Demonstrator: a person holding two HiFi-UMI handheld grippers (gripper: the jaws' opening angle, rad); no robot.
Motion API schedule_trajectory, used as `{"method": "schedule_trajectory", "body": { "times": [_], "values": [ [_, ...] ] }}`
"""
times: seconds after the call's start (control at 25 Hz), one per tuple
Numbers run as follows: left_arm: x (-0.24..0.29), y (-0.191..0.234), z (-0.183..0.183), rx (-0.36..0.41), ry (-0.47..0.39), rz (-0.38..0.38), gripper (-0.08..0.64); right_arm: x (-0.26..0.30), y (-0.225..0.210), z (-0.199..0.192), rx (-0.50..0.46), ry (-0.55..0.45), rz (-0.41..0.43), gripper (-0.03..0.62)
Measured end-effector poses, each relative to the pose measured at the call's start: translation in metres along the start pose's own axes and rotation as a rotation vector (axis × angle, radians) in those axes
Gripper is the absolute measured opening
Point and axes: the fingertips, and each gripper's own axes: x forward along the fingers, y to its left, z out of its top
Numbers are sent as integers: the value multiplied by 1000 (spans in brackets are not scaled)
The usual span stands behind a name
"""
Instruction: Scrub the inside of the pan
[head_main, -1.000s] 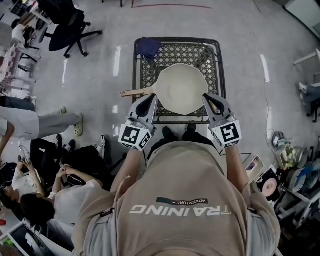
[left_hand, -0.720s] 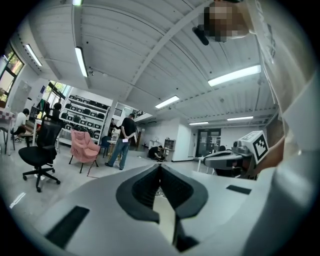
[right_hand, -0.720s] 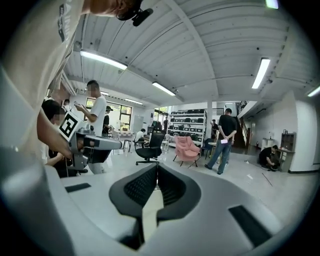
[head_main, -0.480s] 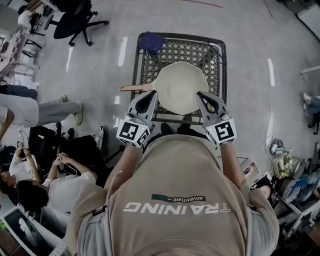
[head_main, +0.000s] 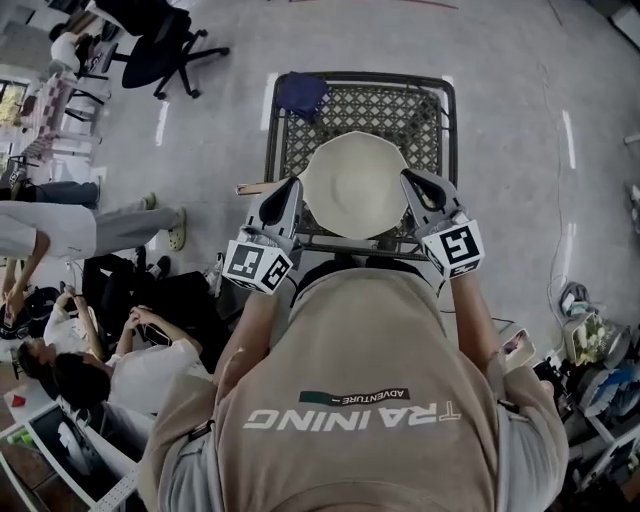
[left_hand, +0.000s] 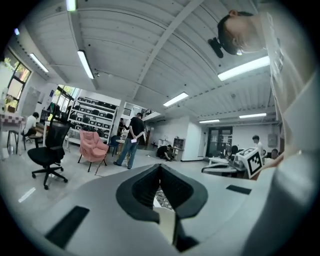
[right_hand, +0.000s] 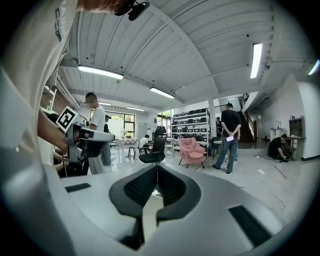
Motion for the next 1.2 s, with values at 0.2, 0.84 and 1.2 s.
{"method": "schedule_trajectory", "body": {
  "times": [0.2,0.84,1.2],
  "values": [
    [4,5,-3,-38,-1,44,18,8,-19,-10,81,-19,-4,18],
    [13,25,15,37,-36,-8,18,29,-18,9,90,-29,-40,18],
    [-8,39,4,-11,-49,30,18,24,-38,2,138,5,-86,18]
  ]
}}
